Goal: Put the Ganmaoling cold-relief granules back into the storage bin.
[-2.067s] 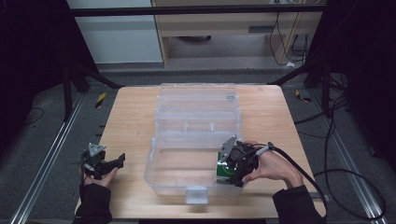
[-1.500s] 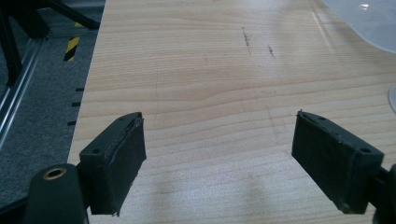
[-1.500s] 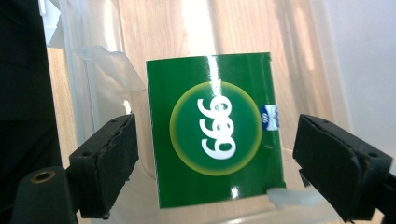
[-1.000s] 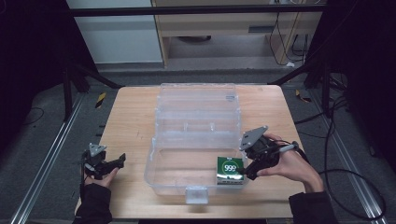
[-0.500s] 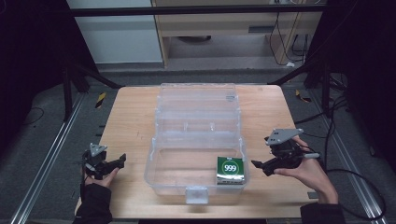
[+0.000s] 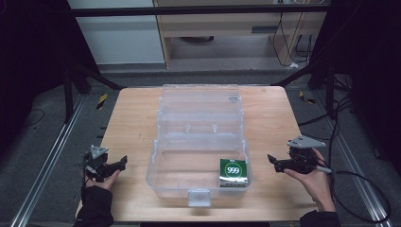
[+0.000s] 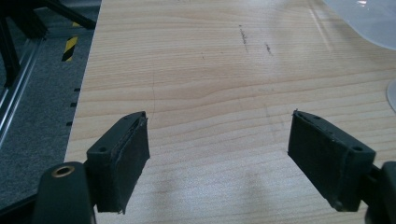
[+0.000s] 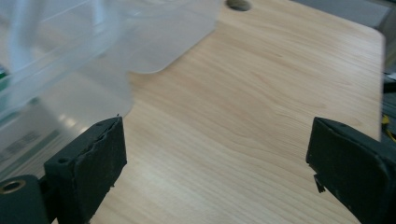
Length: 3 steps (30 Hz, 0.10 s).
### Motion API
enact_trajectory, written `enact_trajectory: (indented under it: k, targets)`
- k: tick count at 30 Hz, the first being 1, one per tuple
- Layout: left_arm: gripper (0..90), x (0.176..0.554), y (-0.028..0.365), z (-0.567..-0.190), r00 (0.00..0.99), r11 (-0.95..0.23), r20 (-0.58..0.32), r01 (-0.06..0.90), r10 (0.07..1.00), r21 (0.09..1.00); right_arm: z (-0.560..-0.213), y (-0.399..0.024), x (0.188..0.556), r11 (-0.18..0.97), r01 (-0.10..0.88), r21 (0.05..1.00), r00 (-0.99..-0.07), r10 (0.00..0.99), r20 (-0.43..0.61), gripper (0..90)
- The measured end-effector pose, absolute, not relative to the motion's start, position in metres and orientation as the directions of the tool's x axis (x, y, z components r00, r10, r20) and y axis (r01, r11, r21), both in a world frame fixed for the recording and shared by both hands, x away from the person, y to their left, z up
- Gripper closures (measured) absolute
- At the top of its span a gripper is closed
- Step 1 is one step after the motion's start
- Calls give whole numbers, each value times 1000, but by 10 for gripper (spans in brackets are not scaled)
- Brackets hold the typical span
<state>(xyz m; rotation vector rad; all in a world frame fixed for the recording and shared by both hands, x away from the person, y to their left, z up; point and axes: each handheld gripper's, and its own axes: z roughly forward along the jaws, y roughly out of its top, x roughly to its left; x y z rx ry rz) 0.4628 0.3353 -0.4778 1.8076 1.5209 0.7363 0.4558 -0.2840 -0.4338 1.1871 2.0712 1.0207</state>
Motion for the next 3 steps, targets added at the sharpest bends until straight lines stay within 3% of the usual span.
enact_trajectory:
  k: [3]
  targets:
    - [213, 463, 335, -478, 169, -113, 9, 617, 986, 779, -441, -292, 455, 258, 476, 841, -400, 915, -54, 61]
